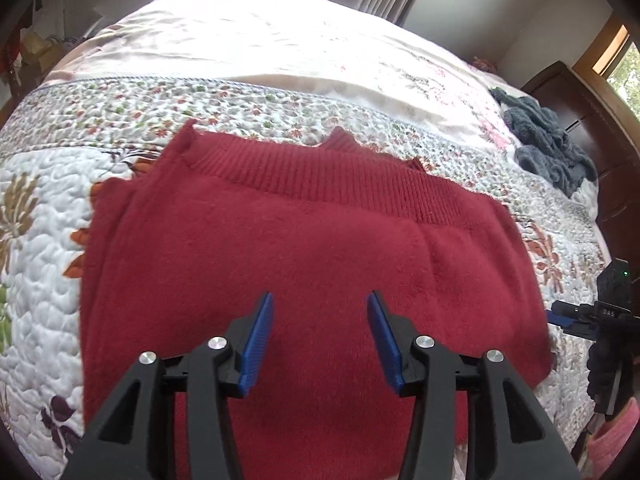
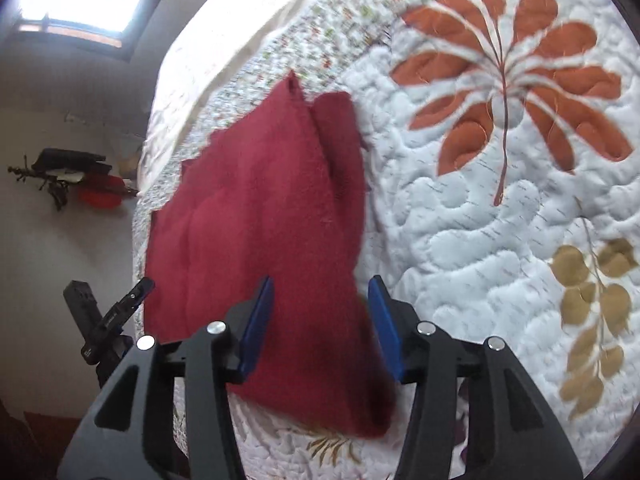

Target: Fold small clothes

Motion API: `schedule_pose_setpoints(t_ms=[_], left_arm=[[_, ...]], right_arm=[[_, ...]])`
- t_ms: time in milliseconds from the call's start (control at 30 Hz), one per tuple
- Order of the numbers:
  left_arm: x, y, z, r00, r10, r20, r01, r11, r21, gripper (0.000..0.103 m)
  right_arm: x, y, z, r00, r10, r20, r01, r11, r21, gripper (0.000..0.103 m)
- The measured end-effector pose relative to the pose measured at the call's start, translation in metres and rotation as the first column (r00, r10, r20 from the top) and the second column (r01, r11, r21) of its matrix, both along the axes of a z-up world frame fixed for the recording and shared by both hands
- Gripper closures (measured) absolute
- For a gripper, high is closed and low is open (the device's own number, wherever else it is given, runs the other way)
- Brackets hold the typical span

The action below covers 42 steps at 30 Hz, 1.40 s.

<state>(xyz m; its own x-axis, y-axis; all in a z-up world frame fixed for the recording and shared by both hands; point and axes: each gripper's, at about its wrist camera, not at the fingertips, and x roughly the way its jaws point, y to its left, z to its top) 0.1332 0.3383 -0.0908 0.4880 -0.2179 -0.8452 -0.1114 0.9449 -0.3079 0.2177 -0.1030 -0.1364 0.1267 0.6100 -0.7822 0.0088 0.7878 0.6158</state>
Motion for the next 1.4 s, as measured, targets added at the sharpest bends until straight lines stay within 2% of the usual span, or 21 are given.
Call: schedule_pose_setpoints(t_ms=[200, 267, 300, 333, 500, 833, 900, 1100, 1200, 1400], left_arm=[[0.006, 0.001, -0.021, 0.999, -0.006, -0.036, 0.007, 1.000, 0.014, 0.054], [0.005, 0.000, -0.024, 0.999, -0.014, -0.033, 0.015, 1.000, 0.018, 0.054], [0.004, 0.000, -0.025, 0.999, -0.018, -0.030, 0.018, 1.000, 0.022, 0.054], [0.003, -0.001, -0.025, 0.999, -0.023, -0.028, 0.024, 0.999, 0.028, 0.054], [0.005, 0.002, -0.027, 0.999, -0.035, -0.029, 0.035, 0.999, 0.014, 0.054], [0.004, 0.003, -0.030, 0.999, -0.032, -0.028, 0.032, 0.999, 0.002, 0.054], [0.004, 0.004, -0.028, 0.999, -0.025, -0.030, 0.025, 1.000, -0.009, 0.054], [-0.009, 0.014, -0.006, 1.000, -0.018, -0.005, 0.017, 0.999, -0.044, 0.054], [-0.014, 0.020, 0.001, 1.000, -0.009, 0.004, 0.010, 0.998, -0.067, 0.054], [-0.016, 0.029, 0.009, 1.000, 0.015, 0.020, -0.012, 0.995, -0.103, 0.054]], right_arm=[[0.009, 0.006, -0.021, 0.999, -0.003, -0.032, 0.004, 0.999, 0.046, 0.055], [0.011, 0.010, -0.023, 1.000, -0.002, -0.028, 0.004, 0.998, 0.066, 0.067], [0.012, 0.012, -0.024, 1.000, 0.001, -0.031, 0.002, 0.996, 0.087, 0.080], [0.012, 0.012, -0.024, 1.000, 0.000, -0.029, 0.003, 0.995, 0.098, 0.084], [0.010, 0.006, -0.027, 0.999, -0.032, -0.028, 0.035, 0.994, 0.105, 0.087], [0.006, 0.002, -0.029, 0.997, -0.062, -0.045, 0.065, 0.995, 0.075, 0.087], [0.006, 0.006, -0.022, 0.997, -0.067, -0.040, 0.069, 0.996, 0.058, 0.088], [0.003, 0.038, 0.039, 0.997, -0.013, 0.079, 0.009, 0.999, 0.050, 0.089], [0.003, 0.081, 0.076, 0.985, 0.082, 0.154, -0.080, 0.997, -0.016, 0.089], [-0.002, 0.159, 0.105, 0.949, 0.234, 0.214, -0.214, 0.971, -0.111, 0.089]])
